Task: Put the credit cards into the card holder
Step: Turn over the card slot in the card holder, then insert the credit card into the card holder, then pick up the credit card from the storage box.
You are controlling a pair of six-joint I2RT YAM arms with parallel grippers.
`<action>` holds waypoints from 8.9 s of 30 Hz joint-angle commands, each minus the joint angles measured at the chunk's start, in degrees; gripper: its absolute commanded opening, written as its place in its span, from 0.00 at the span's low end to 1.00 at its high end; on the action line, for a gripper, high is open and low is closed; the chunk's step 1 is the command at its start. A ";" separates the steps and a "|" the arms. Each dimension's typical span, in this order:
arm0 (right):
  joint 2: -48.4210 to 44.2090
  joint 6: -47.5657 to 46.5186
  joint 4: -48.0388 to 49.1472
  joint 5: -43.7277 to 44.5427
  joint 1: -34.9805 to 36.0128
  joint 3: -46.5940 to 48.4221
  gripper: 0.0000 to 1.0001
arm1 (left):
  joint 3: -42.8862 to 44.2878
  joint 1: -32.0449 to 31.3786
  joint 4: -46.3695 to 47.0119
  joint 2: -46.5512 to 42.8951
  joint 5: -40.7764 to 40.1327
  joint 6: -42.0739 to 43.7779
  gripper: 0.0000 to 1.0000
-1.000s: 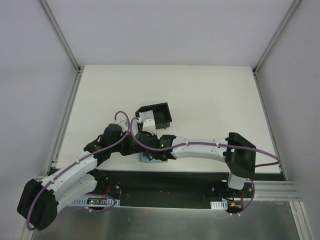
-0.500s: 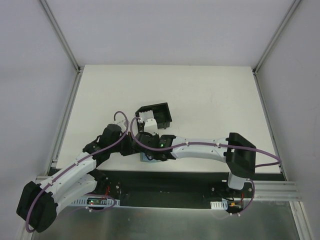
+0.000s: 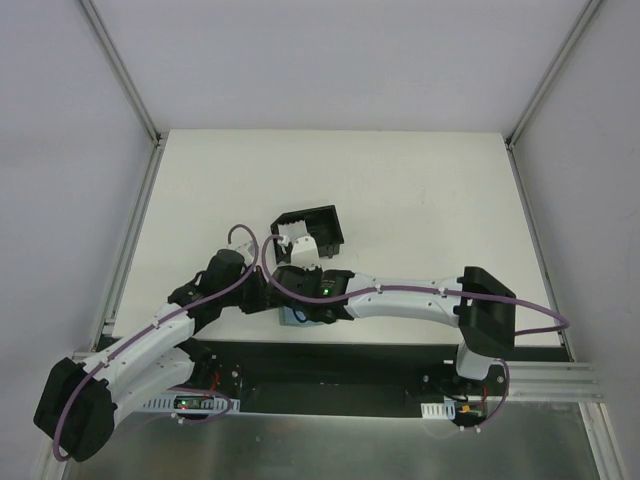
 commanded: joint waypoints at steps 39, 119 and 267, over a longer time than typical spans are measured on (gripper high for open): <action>-9.37 8.09 44.98 -45.63 -19.35 -32.65 0.00 | -5.42 0.22 2.70 6.83 -9.05 0.77 0.00; -3.39 10.72 53.94 -55.04 -24.19 -37.58 0.00 | -2.42 0.22 2.17 10.35 -9.49 3.40 0.00; 6.37 -24.51 5.08 -38.51 -38.07 8.04 0.71 | 0.56 0.93 2.09 7.27 -8.53 3.58 0.00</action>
